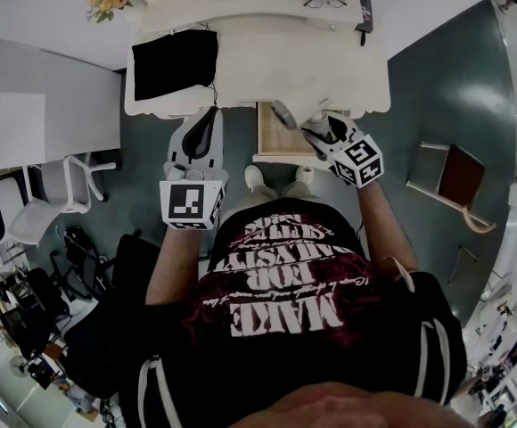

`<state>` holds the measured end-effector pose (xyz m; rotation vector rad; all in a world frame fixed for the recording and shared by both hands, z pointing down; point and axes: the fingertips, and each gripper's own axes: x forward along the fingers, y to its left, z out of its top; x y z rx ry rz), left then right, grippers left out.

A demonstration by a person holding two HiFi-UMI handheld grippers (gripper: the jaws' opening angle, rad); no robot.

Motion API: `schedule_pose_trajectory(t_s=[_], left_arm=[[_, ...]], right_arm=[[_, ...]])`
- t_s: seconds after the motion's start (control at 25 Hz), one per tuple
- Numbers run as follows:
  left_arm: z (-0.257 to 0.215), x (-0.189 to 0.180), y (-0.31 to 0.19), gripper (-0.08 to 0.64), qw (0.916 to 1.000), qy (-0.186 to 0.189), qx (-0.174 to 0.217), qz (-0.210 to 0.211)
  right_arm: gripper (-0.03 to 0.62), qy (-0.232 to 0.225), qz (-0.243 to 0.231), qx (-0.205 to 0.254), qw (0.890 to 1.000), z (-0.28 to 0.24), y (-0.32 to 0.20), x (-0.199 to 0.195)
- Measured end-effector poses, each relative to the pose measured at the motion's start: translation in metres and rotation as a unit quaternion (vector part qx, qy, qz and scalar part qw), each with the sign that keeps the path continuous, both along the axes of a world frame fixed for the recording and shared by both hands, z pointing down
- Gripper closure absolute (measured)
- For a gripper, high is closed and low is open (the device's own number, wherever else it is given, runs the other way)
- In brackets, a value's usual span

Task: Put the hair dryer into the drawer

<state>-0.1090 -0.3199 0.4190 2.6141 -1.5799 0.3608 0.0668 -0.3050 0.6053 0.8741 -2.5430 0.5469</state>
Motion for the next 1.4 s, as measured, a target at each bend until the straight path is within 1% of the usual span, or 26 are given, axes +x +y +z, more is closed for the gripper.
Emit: schedule_pose_trajectory(t_s=[0.4,0.56,0.76,0.88,1.12,1.4], left_arm=[[0.004,-0.002,0.008,0.555,0.9999,-0.008,-0.006,-0.007],[0.005,-0.003,0.01,0.555,0.9998,-0.012,-0.009,-0.011],[0.008,-0.007,0.012,0.555,0.9996,-0.015,-0.012,-0.02],[0.009,-0.005,0.014,0.555,0.9995,-0.016,-0.014,-0.021],[0.008,-0.006,0.013,0.555,0.9994,-0.018,-0.013,-0.025],[0.005,-0.012,0.012,0.555,0.999,-0.021,-0.012,-0.037]], right_arm=[[0.359,0.062,-0.027,-0.024,0.997,0.051,0.008,0.006],[0.359,0.074,-0.033,-0.038,0.996,0.07,0.008,0.009],[0.359,0.089,-0.057,-0.044,0.993,0.09,0.011,0.006],[0.359,0.099,-0.068,-0.057,0.991,0.104,0.015,0.006],[0.359,0.109,-0.073,-0.081,0.988,0.127,0.016,0.003],[0.359,0.125,-0.095,-0.099,0.983,0.15,0.021,0.001]])
